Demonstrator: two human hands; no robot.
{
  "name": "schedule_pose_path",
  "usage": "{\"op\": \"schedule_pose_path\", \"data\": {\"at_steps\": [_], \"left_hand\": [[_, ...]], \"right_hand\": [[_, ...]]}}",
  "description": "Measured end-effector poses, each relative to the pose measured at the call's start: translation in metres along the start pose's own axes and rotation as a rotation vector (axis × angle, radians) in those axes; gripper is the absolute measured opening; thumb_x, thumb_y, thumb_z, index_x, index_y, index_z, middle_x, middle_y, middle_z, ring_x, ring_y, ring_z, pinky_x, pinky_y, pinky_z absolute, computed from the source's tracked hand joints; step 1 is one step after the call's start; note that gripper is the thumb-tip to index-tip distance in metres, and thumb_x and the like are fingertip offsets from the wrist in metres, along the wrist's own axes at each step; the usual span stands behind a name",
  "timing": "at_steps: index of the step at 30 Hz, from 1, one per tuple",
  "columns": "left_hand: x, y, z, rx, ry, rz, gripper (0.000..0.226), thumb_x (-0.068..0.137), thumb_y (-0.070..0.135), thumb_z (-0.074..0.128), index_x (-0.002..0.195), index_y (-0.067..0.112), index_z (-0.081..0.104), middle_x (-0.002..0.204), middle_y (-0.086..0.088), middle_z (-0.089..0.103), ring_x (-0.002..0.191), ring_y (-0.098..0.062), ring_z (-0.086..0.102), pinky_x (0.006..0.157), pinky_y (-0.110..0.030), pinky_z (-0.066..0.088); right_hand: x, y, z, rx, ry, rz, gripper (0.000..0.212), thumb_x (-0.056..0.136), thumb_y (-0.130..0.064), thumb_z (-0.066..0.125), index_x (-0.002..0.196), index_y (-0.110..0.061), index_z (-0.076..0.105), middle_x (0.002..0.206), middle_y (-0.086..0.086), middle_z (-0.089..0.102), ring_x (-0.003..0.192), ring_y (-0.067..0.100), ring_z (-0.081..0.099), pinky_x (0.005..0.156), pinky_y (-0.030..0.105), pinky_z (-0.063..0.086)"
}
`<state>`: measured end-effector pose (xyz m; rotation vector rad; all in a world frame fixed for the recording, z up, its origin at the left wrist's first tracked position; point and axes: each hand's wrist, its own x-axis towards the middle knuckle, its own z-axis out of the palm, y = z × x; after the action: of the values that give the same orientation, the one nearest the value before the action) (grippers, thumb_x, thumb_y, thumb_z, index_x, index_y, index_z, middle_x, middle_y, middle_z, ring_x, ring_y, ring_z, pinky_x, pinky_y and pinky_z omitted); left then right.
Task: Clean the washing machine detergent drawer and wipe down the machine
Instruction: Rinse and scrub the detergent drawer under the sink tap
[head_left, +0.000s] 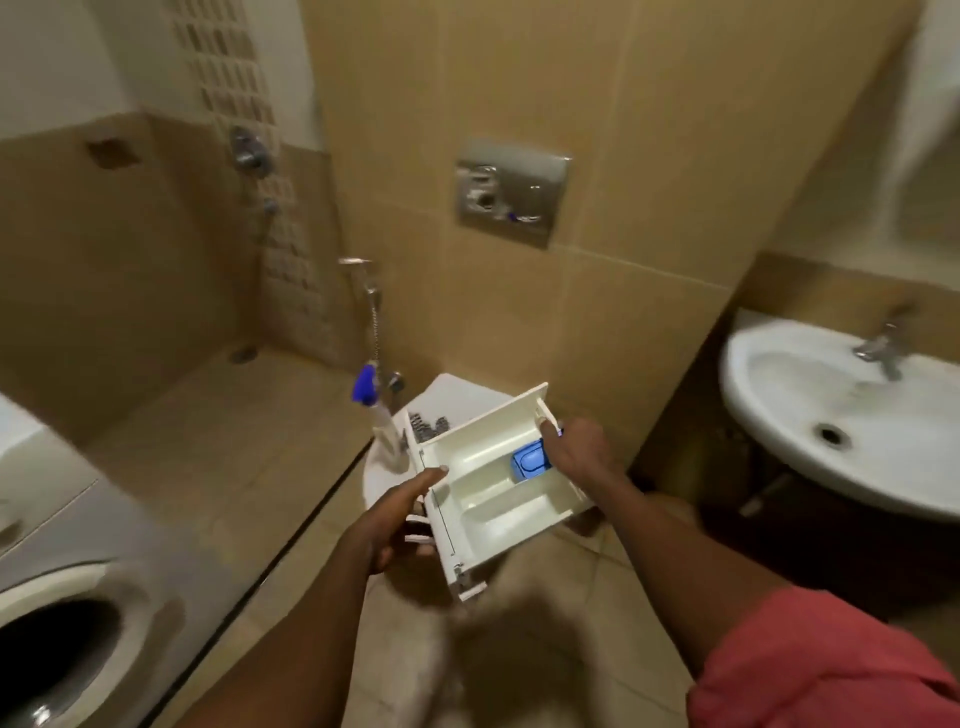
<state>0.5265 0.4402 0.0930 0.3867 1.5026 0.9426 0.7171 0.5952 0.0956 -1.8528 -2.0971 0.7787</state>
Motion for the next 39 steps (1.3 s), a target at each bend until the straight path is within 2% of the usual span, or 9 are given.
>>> {"op": "schedule_pose_path", "data": {"at_steps": [1, 5, 9, 13, 18, 22, 25, 31, 39], "left_hand": [[0.010, 0.005, 0.022, 0.035, -0.015, -0.004, 0.048, 0.083, 0.055, 0.066, 0.114, 0.017, 0.066, 0.091, -0.012, 0.066, 0.077, -0.027, 0.066, 0.069, -0.037, 0.057], [0.035, 0.019, 0.104, 0.165, -0.136, 0.012, 0.052, 0.081, 0.062, 0.064, 0.115, 0.023, 0.064, 0.110, -0.011, 0.069, 0.100, -0.033, 0.067, 0.091, -0.045, 0.054], [0.050, 0.035, 0.179, 0.243, -0.248, 0.064, 0.032, 0.086, 0.059, 0.062, 0.101, 0.030, 0.064, 0.101, -0.001, 0.070, 0.093, -0.023, 0.066, 0.077, -0.036, 0.054], [0.088, 0.038, 0.233, 0.319, -0.370, 0.093, 0.084, 0.053, 0.081, 0.072, 0.122, 0.034, 0.064, 0.114, -0.003, 0.074, 0.105, -0.030, 0.070, 0.097, -0.053, 0.052], [0.108, 0.066, 0.302, 0.409, -0.472, 0.093, 0.069, 0.070, 0.079, 0.061, 0.123, 0.036, 0.058, 0.118, 0.002, 0.066, 0.112, -0.026, 0.061, 0.104, -0.050, 0.045], [0.131, 0.103, 0.352, 0.446, -0.531, 0.107, 0.044, 0.085, 0.067, 0.055, 0.103, 0.029, 0.066, 0.101, -0.007, 0.070, 0.093, -0.027, 0.066, 0.086, -0.040, 0.053], [0.147, 0.128, 0.385, 0.500, -0.598, 0.155, 0.030, 0.092, 0.060, 0.050, 0.091, 0.033, 0.063, 0.092, -0.003, 0.068, 0.085, -0.023, 0.063, 0.079, -0.036, 0.051], [0.183, 0.152, 0.441, 0.600, -0.679, 0.238, 0.062, 0.081, 0.071, 0.057, 0.117, 0.022, 0.059, 0.110, -0.005, 0.066, 0.089, -0.021, 0.067, 0.062, -0.029, 0.052], [0.204, 0.167, 0.508, 0.653, -0.621, 0.274, 0.036, 0.086, 0.054, 0.060, 0.105, 0.023, 0.061, 0.111, -0.009, 0.063, 0.088, -0.031, 0.068, 0.054, -0.033, 0.056]], "right_hand": [[0.003, 0.020, -0.016, 0.008, 0.027, 0.039, 0.052, 0.098, -0.045, 0.040, 0.103, -0.001, 0.066, 0.110, 0.021, 0.063, 0.104, 0.036, 0.058, 0.087, 0.037, 0.046], [0.003, 0.092, -0.068, 0.004, 0.147, 0.205, 0.052, 0.096, -0.048, 0.040, 0.101, -0.004, 0.068, 0.108, 0.016, 0.064, 0.101, 0.035, 0.061, 0.076, 0.032, 0.044], [-0.004, 0.151, -0.112, -0.001, 0.256, 0.325, 0.048, 0.096, -0.046, 0.043, 0.107, -0.004, 0.064, 0.111, 0.015, 0.064, 0.103, 0.033, 0.060, 0.080, 0.034, 0.047], [-0.008, 0.198, -0.145, 0.050, 0.315, 0.458, 0.045, 0.096, -0.046, 0.045, 0.107, -0.008, 0.064, 0.111, 0.012, 0.065, 0.104, 0.032, 0.061, 0.082, 0.033, 0.046], [0.009, 0.242, -0.185, 0.034, 0.384, 0.587, 0.050, 0.096, -0.049, 0.043, 0.109, -0.003, 0.061, 0.114, 0.015, 0.062, 0.106, 0.031, 0.059, 0.083, 0.034, 0.046], [0.032, 0.265, -0.216, 0.051, 0.444, 0.699, 0.051, 0.096, -0.049, 0.044, 0.112, -0.003, 0.059, 0.114, 0.014, 0.060, 0.106, 0.029, 0.059, 0.085, 0.035, 0.047], [0.047, 0.277, -0.240, 0.080, 0.487, 0.764, 0.050, 0.095, -0.050, 0.044, 0.110, -0.004, 0.059, 0.112, 0.012, 0.060, 0.102, 0.028, 0.060, 0.082, 0.034, 0.047], [0.067, 0.305, -0.264, 0.136, 0.544, 0.835, 0.052, 0.095, -0.050, 0.045, 0.111, -0.002, 0.057, 0.113, 0.013, 0.060, 0.103, 0.029, 0.059, 0.084, 0.033, 0.045], [0.092, 0.350, -0.296, 0.151, 0.517, 0.882, 0.056, 0.095, -0.052, 0.043, 0.112, 0.000, 0.056, 0.117, 0.015, 0.059, 0.106, 0.029, 0.058, 0.086, 0.033, 0.043]]}}
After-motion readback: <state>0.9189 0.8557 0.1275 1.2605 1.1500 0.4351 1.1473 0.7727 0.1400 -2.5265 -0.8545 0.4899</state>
